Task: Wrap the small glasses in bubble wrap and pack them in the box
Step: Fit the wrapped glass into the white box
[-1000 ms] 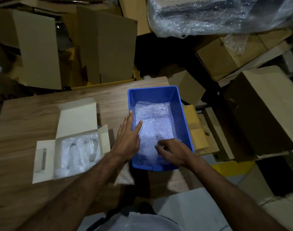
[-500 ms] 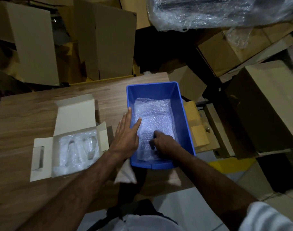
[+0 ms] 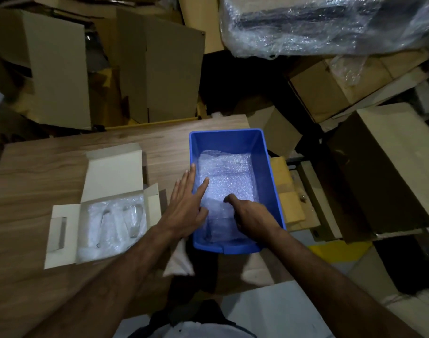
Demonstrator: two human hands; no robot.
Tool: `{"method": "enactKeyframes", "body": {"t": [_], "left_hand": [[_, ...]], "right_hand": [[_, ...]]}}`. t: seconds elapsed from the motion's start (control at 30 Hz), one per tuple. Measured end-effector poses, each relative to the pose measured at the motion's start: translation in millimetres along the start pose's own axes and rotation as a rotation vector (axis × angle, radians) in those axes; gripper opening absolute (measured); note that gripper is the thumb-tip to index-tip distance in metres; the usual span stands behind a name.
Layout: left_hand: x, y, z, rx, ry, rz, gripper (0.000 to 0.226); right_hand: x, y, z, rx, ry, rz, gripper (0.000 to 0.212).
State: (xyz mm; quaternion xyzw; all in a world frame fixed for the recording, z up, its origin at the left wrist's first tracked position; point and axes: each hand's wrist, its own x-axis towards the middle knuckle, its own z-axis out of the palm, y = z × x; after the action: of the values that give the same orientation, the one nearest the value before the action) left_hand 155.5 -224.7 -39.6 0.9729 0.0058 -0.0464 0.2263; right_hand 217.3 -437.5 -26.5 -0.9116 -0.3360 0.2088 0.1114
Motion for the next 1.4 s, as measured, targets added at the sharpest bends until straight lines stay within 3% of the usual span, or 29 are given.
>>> {"method": "enactKeyframes", "body": {"t": [0.1,0.2,0.3,0.47,0.6,0.7,0.8,0.87,0.93,1.0,1.1,1.17,1.2,1.23,1.3,1.33,1.4], "left_hand": [[-9,-7,-7,-0.069,0.003,0.04,0.089],[-14,-8,-9,-0.068,0.012,0.07,0.091],[-1,1,-17,-0.081,-0.005,0.085,0.098],[21,13,-52,-0.399,0.066,0.201,0.05],[1,8,-100,-0.455,0.125,0.384,0.055],[-25,-2,-131,-0.495,0.22,0.407,0.044],[-49,-18,-151,-0.59,0.341,0.327,0.035],[-64,-22,-165,-0.803,0.448,0.192,0.022],[-78,-26,-175,-1.018,0.549,0.071,0.021],[-87,-33,-181,-1.041,0.687,-0.026,0.029],[-95,-46,-192,-1.14,0.793,-0.326,0.021],[-92,-55,-198,-1.202,0.788,-0.544,0.027],[-92,-61,-202,-1.23,0.765,-0.634,0.027],[-93,-69,-206,-1.262,0.743,-0.697,0.026],[-98,-87,-210,-1.318,0.67,-0.76,0.019],[-102,-97,-208,-1.307,0.642,-0.776,0.013],[-110,-117,-202,-1.26,0.594,-0.84,0.024]], "right_hand": [[-9,-1,-10,0.006,0.032,0.034,0.072],[-23,-5,-14,0.113,0.198,-0.022,0.068],[-34,-15,-20,0.07,0.405,-0.123,0.066],[-51,-35,-43,0.045,0.649,-0.228,0.05],[-56,-45,-59,0.064,0.69,-0.139,0.086],[-44,-68,-69,0.174,0.692,-0.15,0.079],[-28,-96,-80,0.345,0.721,-0.252,0.057],[-17,-117,-84,0.416,0.752,-0.326,0.043],[-10,-139,-92,0.542,0.726,-0.369,0.045],[-4,-162,-102,0.668,0.697,-0.385,0.049],[13,-204,-110,0.91,0.742,-0.284,0.034],[23,-229,-112,1.301,0.628,-0.093,0.027],[27,-237,-111,1.507,0.444,-0.019,0.017],[26,-244,-110,1.634,0.194,0.05,0.024],[18,-250,-99,1.625,-0.183,0.097,0.035],[17,-254,-88,1.577,-0.238,0.114,0.032],[19,-262,-71,1.564,-0.203,0.184,0.035]]}}
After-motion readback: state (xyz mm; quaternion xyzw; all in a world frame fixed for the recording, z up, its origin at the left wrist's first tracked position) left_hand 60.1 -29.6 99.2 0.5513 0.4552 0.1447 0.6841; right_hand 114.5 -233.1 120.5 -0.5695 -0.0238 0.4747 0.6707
